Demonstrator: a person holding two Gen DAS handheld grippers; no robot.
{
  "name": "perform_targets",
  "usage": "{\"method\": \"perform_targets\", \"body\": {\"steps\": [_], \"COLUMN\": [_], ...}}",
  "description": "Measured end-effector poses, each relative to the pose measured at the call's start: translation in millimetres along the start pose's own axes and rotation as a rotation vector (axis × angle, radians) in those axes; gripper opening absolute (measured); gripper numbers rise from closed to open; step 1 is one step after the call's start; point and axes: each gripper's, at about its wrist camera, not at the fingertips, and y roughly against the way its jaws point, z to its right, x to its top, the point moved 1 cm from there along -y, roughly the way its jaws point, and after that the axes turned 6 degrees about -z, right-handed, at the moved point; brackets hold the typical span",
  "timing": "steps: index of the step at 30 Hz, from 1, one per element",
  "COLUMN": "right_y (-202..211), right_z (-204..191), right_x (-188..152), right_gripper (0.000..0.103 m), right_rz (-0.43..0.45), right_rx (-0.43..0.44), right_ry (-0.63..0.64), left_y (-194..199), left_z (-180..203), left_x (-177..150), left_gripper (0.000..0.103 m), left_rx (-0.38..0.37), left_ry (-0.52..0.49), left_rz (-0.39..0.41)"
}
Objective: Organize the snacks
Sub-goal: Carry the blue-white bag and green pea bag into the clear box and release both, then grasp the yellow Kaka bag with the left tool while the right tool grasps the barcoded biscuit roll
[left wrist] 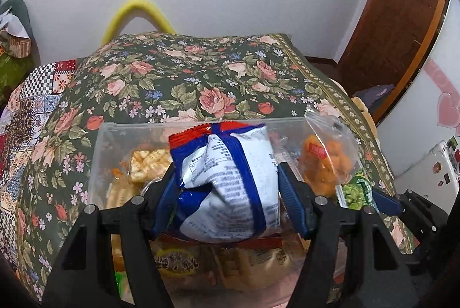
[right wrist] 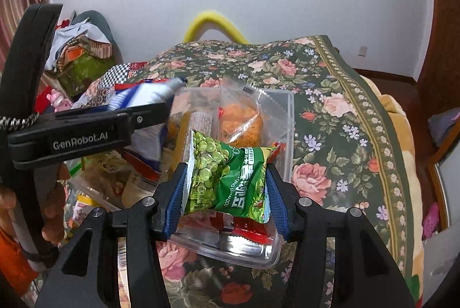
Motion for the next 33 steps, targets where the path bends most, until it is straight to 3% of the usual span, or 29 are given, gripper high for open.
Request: {"method": "perform_targets", "body": {"steps": [8, 19, 26, 33], "right_y": [-1, 27, 52, 59], "right_z": [-1, -8, -19, -39], "right_x": [1, 1, -6, -26], "right_gripper": [0.057, 0.063, 0.066, 0.067], "right_rz": [-0.003, 0.035, 0.051, 0.022], "right_rx": [0.001, -0.012, 0.007, 0.05], "right_ry": [0.0, 0.008, 0.02, 0.057], "left_y": [5, 71, 112, 123], "left_z": [1, 4, -1, -12], "left_x": [-2, -11, -35, -72], "left_gripper": [0.067, 0.068, 0.072, 0.079], "left_rx": [-0.019, -0.021, -0.018, 0.013], "left_ry": [0.012, -0.015, -0.029, -0.034], "left_rz": [-0.009, 0.079, 0.095, 0.06]}}
